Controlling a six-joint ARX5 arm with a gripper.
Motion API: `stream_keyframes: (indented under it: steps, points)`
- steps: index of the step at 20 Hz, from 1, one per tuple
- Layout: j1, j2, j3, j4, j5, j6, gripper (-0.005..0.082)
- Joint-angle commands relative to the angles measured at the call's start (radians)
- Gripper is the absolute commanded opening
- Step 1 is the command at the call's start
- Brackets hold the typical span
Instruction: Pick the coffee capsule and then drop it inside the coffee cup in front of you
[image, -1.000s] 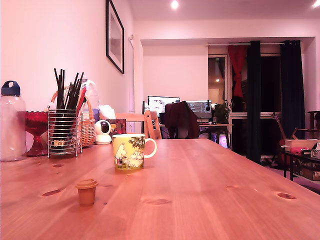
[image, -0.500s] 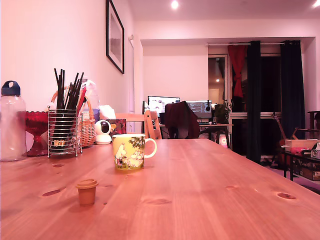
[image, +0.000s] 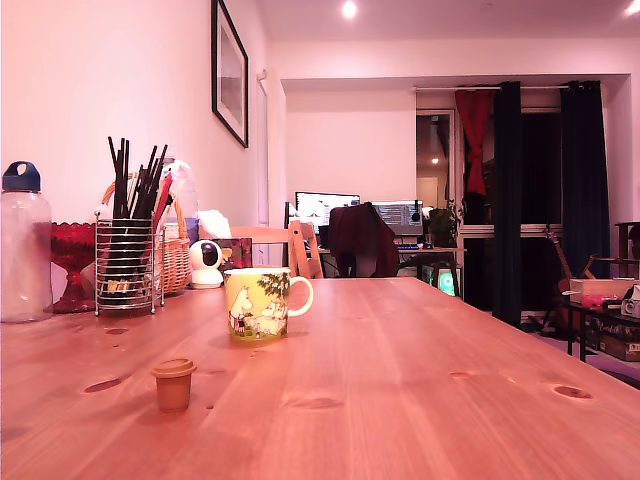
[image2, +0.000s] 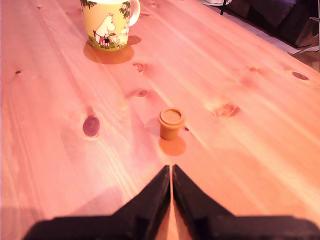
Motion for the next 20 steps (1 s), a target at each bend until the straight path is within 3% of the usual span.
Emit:
stream_keyframes:
  steps: [1,3,4,6,7,8,20]
  points:
    - [-0.002,0.004,-0.018,-0.005,0.011,-0.004,-0.0008]
    - [-0.002,0.004,-0.018,-0.004,0.011,-0.004,0.0021]
    - [-0.002,0.004,-0.018,0.002,0.011,-0.004,0.0130]
    - [-0.002,0.004,-0.018,0.020,0.010,-0.004,0.0534]
    - [-0.002,0.004,-0.018,0.020,0.010,-0.004,0.0666]
    - [-0.002,0.004,-0.018,0.020,0.010,-0.004,0.0717]
    - [-0.012,0.005,-0.031,0.063,0.010,0.009,0.0714]
